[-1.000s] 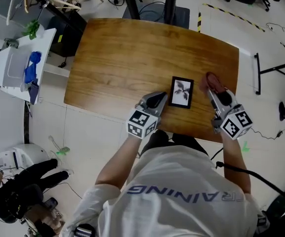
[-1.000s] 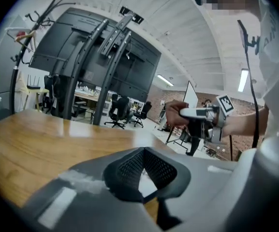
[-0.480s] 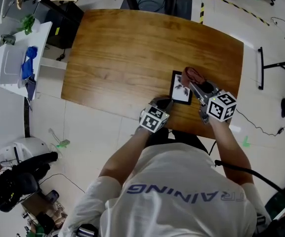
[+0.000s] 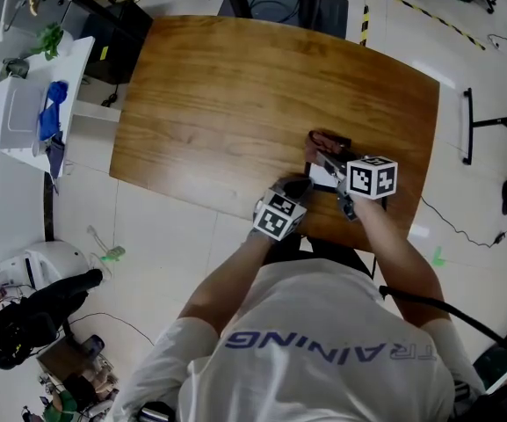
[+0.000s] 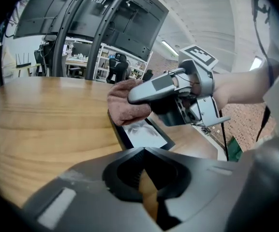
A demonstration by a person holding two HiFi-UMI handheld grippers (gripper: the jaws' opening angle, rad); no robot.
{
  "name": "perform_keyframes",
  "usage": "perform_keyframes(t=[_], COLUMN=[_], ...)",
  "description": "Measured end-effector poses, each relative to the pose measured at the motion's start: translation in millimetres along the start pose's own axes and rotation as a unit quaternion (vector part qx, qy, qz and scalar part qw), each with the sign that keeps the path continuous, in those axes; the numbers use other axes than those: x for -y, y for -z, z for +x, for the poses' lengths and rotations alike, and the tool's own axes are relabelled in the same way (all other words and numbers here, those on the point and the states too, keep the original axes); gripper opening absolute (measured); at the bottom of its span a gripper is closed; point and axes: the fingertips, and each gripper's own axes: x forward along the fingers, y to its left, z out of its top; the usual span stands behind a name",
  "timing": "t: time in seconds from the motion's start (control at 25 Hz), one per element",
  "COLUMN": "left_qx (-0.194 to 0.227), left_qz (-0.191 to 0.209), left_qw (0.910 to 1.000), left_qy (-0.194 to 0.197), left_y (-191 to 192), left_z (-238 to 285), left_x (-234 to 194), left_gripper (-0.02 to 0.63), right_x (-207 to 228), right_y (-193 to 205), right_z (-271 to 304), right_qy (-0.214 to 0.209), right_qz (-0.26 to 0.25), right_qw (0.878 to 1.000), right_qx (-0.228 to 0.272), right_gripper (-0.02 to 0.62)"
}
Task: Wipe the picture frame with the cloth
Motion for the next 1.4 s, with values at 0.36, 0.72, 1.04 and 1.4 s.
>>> perform_keyframes(t=[0.36,0.72,1.04,1.4], left_qx=[0.003,0.004,0.006,0.007], left_qz=[-0.003,-0.001,0.000,0.001], left_qw=[1.0000,1.0000,0.9999,0.9999], left_qy=[-0.004,-0.008,-0.012,-0.013], left_y=[1,1,1,1], left_z=[0,-1,-1,-2], left_x=[0,-2,-1,-1], left_gripper=[0.006,0.006,0.006,0.006], right_x=[16,43,65,64], right_y=[18,19,21,8], right_z=[15,-12,-48,-70], right_qy=[0.024,0.061,0.073,0.084], right_qz=[0.029,0.032,0.071,0.043], right_qw=[0.998,0.997,0.995,0.995], right_qx=[-0.045,-0.035,-0.004,0.028], right_gripper=[0.118,0.118,0.118,0.118])
